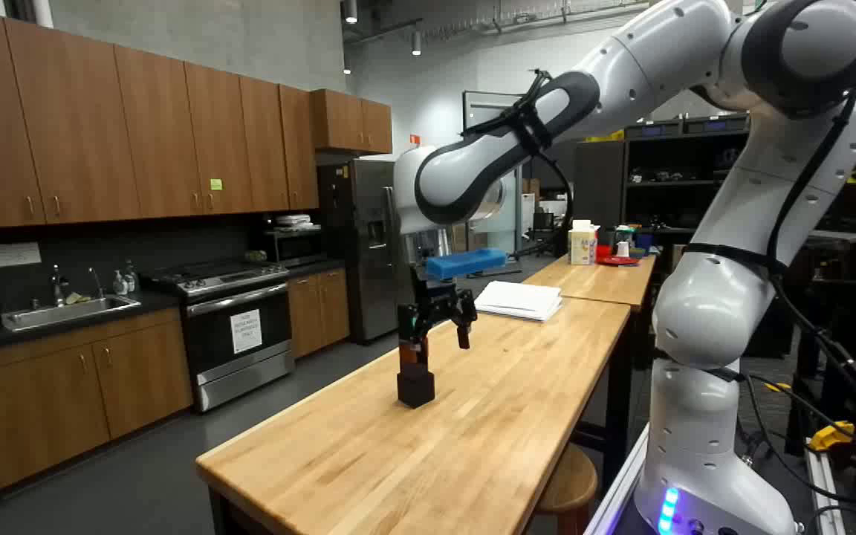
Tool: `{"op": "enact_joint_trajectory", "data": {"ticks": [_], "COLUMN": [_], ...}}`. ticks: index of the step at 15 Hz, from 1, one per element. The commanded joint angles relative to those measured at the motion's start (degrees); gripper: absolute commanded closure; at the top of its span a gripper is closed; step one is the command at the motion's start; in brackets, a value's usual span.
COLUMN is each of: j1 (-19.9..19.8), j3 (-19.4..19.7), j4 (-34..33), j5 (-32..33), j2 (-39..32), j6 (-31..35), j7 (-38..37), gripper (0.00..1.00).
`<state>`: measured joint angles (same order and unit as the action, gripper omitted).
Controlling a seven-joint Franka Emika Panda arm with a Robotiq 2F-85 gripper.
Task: Move both the green cube and orange cube to the table
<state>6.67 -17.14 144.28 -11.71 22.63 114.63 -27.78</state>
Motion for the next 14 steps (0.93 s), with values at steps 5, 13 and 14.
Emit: {"op": "enact_joint_trajectory", "data": {"ticks": [5, 13, 14], "j1": [0.8, -1.2, -1.6], "j3": [0.8, 3.4, 4.1], "j4": [-0.1, -0.9, -1.1], "j5": [0.3, 6.5, 7.4], "j2": [-0.1, -4.8, -5.6], "j6": [-0.1, 5.4, 6.4], "j7": [-0.2, 4.7, 5.5], "gripper": [0.00, 0.00, 0.00]}}
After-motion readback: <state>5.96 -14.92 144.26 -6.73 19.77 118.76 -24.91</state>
